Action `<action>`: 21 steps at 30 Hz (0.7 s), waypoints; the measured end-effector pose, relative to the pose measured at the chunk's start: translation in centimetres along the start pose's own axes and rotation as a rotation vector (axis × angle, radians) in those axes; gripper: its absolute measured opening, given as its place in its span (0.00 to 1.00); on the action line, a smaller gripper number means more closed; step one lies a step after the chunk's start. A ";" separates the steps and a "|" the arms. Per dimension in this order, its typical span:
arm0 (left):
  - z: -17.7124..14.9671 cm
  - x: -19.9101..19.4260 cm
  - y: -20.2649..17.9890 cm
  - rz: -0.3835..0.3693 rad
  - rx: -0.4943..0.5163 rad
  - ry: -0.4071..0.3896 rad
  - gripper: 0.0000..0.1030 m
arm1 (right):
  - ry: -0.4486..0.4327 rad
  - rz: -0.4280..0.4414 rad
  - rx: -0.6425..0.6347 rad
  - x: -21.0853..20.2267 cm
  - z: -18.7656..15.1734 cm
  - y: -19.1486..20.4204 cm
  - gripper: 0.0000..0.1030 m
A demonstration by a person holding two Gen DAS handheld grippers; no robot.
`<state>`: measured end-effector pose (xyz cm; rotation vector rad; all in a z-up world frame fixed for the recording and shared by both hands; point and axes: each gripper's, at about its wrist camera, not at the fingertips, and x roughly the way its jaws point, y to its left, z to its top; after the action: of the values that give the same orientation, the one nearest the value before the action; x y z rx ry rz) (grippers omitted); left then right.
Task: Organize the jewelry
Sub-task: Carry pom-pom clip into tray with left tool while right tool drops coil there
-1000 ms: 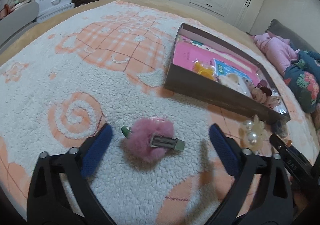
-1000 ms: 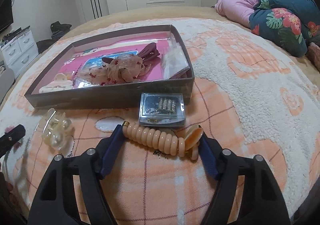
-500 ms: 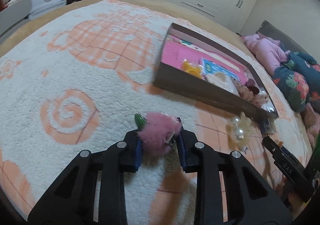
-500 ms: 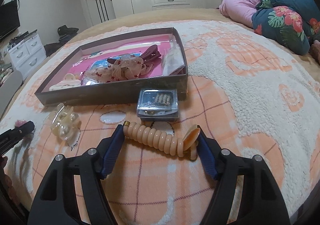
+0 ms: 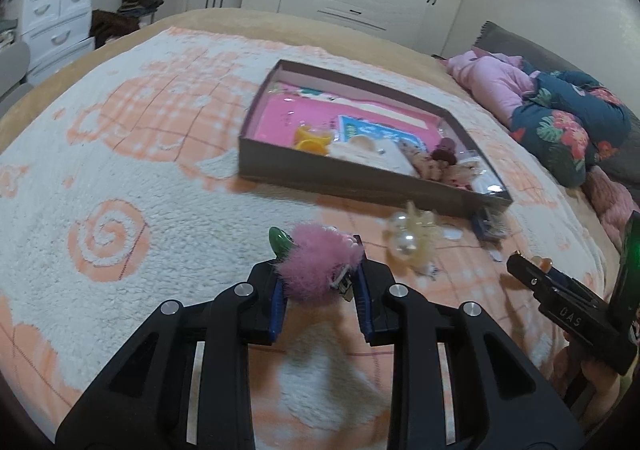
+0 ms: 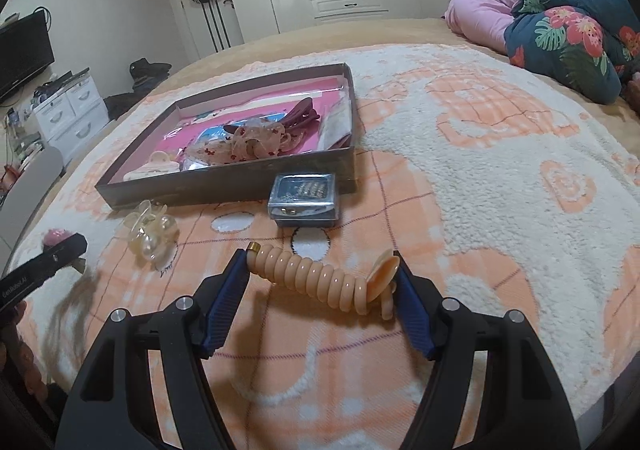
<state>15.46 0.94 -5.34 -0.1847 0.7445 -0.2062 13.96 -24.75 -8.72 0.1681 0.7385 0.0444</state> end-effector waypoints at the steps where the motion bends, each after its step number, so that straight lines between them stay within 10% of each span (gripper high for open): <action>1: 0.1 -0.1 -0.2 -0.003 0.005 -0.004 0.19 | -0.007 -0.004 -0.011 -0.4 0.0 0.0 0.66; 21: 4.2 0.4 -3.3 -0.058 0.040 -0.062 0.20 | -0.082 -0.018 -0.137 -2.9 2.7 0.3 0.66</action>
<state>18.23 -1.90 -1.79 -0.1735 0.6731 -0.2689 13.68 -25.11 -4.75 0.0324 0.6530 0.0706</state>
